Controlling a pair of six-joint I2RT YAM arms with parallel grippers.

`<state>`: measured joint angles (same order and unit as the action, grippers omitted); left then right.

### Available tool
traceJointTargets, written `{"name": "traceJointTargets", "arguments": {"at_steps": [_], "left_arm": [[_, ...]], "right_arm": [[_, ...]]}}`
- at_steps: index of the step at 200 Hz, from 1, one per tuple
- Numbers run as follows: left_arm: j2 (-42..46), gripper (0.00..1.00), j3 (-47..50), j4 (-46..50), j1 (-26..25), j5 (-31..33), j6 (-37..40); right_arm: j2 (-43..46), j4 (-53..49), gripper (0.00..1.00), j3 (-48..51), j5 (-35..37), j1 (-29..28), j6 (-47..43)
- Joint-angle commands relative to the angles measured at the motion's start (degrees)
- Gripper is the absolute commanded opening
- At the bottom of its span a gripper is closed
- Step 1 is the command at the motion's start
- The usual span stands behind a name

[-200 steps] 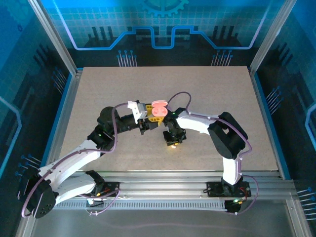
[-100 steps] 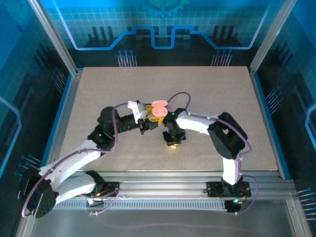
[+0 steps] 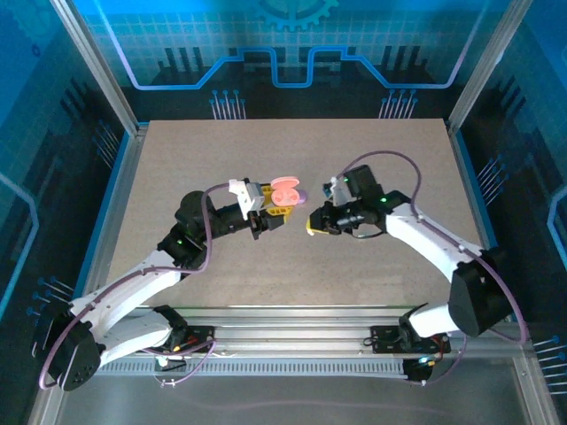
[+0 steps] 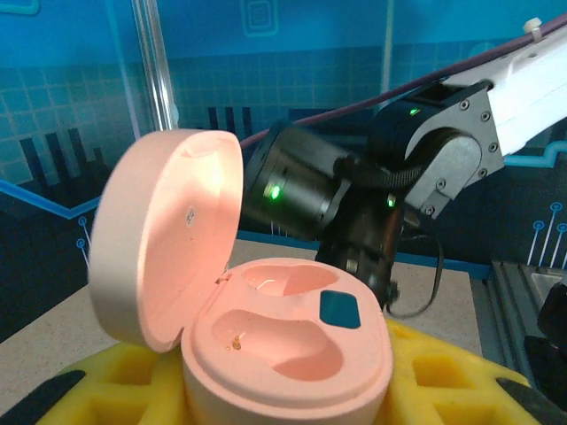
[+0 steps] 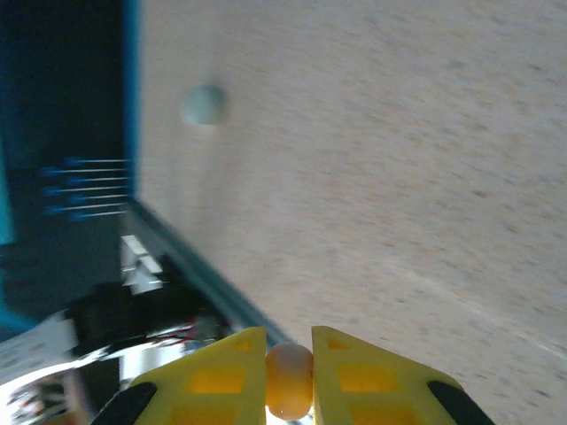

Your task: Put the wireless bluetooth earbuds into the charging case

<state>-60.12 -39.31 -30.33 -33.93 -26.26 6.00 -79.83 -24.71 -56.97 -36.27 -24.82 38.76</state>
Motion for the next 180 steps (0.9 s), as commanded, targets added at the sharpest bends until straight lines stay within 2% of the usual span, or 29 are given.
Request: {"name": "traceJointTargets", "arguments": {"at_steps": [1, 29, 62, 102, 180], "left_arm": [[-0.6, 0.34, 0.8, -2.7, -0.1, 1.4, 0.6], [-1.4, 0.34, 0.9, -3.0, -0.1, 1.2, 0.7], [-1.8, 0.34, 1.2, -3.1, -0.1, 2.0, 1.0], [-2.4, 0.34, 1.3, -3.0, -0.1, 2.2, 1.3], [-4.7, 0.34, 1.1, -3.7, -0.2, 2.2, 1.7]], "right_arm": [[1.4, 8.5, 0.17, 1.5, -20.6, 3.7, 2.9], [1.6, 11.3, 0.18, 0.8, -29.9, 6.6, 4.8], [2.0, 12.5, 0.18, -0.2, -33.8, 7.3, 7.0], [4.6, 21.8, 0.19, 1.2, -34.8, 7.4, 16.5], [9.5, 22.6, 0.20, -0.2, -30.4, 7.4, 22.0]]}}
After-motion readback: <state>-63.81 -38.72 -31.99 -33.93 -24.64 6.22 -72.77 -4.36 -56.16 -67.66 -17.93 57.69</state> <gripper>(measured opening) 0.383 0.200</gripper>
